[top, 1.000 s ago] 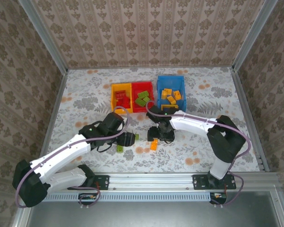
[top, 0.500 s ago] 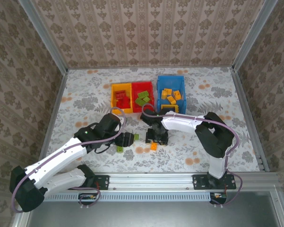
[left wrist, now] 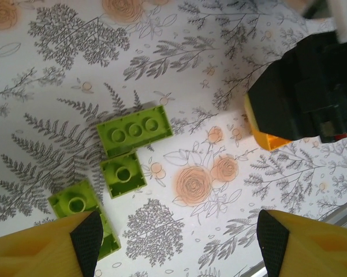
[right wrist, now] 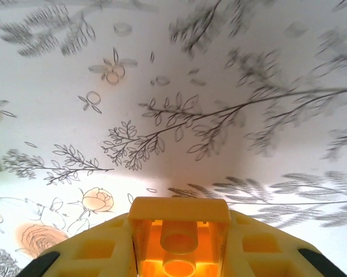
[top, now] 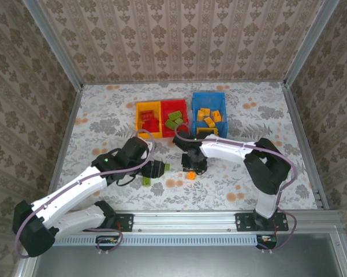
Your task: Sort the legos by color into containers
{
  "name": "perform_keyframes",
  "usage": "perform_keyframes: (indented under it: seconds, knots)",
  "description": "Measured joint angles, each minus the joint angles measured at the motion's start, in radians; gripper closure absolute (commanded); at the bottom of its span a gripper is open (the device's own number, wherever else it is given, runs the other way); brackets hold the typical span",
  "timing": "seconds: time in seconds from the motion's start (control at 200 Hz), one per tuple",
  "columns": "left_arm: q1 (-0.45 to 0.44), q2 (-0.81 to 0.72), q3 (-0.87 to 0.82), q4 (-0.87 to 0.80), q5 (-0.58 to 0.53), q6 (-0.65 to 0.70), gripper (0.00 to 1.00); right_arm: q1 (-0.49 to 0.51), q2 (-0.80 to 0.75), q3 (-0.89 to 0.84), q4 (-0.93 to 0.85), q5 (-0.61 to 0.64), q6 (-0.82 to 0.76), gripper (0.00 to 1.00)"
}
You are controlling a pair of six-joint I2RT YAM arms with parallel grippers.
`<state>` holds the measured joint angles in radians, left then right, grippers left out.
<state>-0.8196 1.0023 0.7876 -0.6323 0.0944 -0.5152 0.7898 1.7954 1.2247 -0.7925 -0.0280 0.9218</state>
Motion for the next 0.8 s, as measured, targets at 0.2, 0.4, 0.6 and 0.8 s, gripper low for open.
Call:
perform_keyframes:
  seconds: [0.2,0.4,0.6,0.8]
  knots:
    - [-0.006,0.121,0.132,0.059,0.006,0.006,0.27,-0.175,-0.081,0.104,-0.055,0.108,-0.153,0.76]
    - [-0.014,0.24,0.245,0.127,0.006,0.019,0.27,-0.338,0.022,0.328,-0.045,0.172,-0.33,0.76]
    - [-0.026,0.335,0.315,0.166,-0.006,0.023,0.27,-0.401,0.213,0.5,-0.009,0.151,-0.436,0.71]
    - [-0.032,0.412,0.36,0.173,-0.039,0.022,0.27,-0.43,0.322,0.562,-0.011,0.114,-0.48,0.41]
